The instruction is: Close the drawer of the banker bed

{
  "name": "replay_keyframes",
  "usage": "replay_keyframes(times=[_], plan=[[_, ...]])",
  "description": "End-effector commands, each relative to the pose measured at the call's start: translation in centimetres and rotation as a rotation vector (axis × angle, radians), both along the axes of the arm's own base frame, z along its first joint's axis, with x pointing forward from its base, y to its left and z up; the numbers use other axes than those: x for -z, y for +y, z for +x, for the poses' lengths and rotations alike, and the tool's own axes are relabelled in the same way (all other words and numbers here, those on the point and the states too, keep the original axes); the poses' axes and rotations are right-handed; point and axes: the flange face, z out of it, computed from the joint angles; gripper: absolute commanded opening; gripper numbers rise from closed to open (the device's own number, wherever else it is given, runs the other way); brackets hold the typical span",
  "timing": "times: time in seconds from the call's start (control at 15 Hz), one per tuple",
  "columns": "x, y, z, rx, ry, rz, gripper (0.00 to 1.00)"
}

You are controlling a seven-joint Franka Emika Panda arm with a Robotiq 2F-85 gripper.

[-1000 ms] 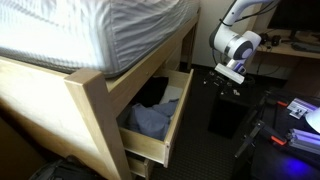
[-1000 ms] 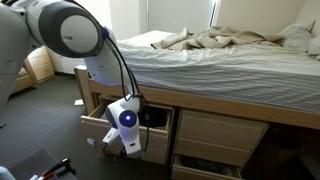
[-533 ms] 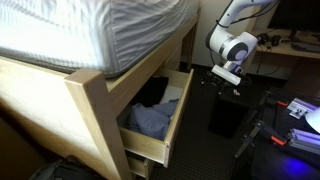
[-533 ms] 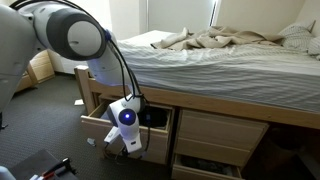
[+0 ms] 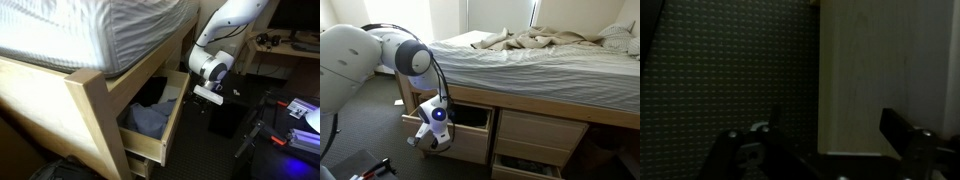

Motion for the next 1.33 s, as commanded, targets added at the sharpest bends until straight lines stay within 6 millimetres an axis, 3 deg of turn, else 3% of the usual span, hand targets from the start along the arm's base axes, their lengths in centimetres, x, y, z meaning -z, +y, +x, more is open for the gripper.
replay_keyframes(times=[0.0,0.27,0.4,0.47,0.6,0.93,1.27], plan=[[-0.9,7.7,5.1,-0.101,-0.135,-0.008,1.0],[-5.9,13.0,9.0,-0.139,-0.298,0.006,1.0],[-8.2,12.9,11.4,-0.131,-0.411,0.006,1.0],[-6.4,13.7,9.5,-0.13,-0.319,0.013,1.0],[-8.3,13.5,11.1,-0.127,-0.388,-0.001,1.0],[-8.2,13.0,11.3,-0.127,-0.396,-0.002,1.0],[-10.1,10.0,4.4,-0.155,-0.192,-0.168,1.0]])
